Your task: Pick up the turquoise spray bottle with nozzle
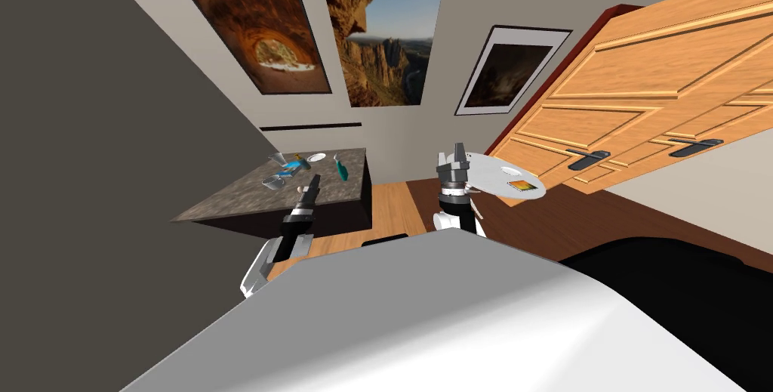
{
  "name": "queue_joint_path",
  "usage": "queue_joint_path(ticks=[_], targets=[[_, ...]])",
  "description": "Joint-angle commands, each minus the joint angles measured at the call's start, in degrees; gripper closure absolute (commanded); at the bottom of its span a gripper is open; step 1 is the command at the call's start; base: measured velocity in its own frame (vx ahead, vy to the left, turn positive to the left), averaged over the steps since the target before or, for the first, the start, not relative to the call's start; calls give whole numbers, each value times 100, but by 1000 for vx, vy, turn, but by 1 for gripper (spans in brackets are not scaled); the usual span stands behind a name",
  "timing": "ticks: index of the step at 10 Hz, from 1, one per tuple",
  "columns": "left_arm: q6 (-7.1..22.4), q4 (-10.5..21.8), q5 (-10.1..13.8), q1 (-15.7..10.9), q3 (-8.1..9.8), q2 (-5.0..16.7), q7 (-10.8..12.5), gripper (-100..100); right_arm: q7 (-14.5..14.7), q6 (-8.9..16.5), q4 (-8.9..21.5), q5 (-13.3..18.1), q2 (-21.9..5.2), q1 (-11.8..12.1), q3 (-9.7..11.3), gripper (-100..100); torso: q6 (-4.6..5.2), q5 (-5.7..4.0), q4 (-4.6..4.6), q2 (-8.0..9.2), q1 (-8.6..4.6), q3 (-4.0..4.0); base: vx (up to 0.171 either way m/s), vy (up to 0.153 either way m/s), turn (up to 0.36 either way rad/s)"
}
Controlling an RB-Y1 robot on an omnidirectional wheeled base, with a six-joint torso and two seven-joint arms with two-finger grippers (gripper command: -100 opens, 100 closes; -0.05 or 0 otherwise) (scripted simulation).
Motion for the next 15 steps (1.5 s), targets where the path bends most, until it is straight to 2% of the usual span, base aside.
queue_joint_path(ticks=[1, 5, 6, 15], targets=[[69, 151, -79, -46, 31, 175, -61, -100, 0, 0, 0, 0, 0, 0, 0, 0, 0, 0, 0, 0, 0, 0, 6, -45, -26], [280, 534, -329, -148, 64, 572, -226, -100, 0, 0, 0, 0, 0, 1, 0, 0, 0, -2, -3, -17, -7, -9, 37, -63, -29], [418, 710, -476, -177, 71, 794, -313, -100, 0, 0, 0, 0, 0, 1, 0, 0, 0, -3, -5, -25, -11, -14, 109, -101, -47], [1178, 1395, -1220, -155, 42, 1930, -737, -100, 0, 0, -1, 0, 0, 2, 0, 0, 1, -3, -11, -48, -12, -28, 122, -80, -40]])
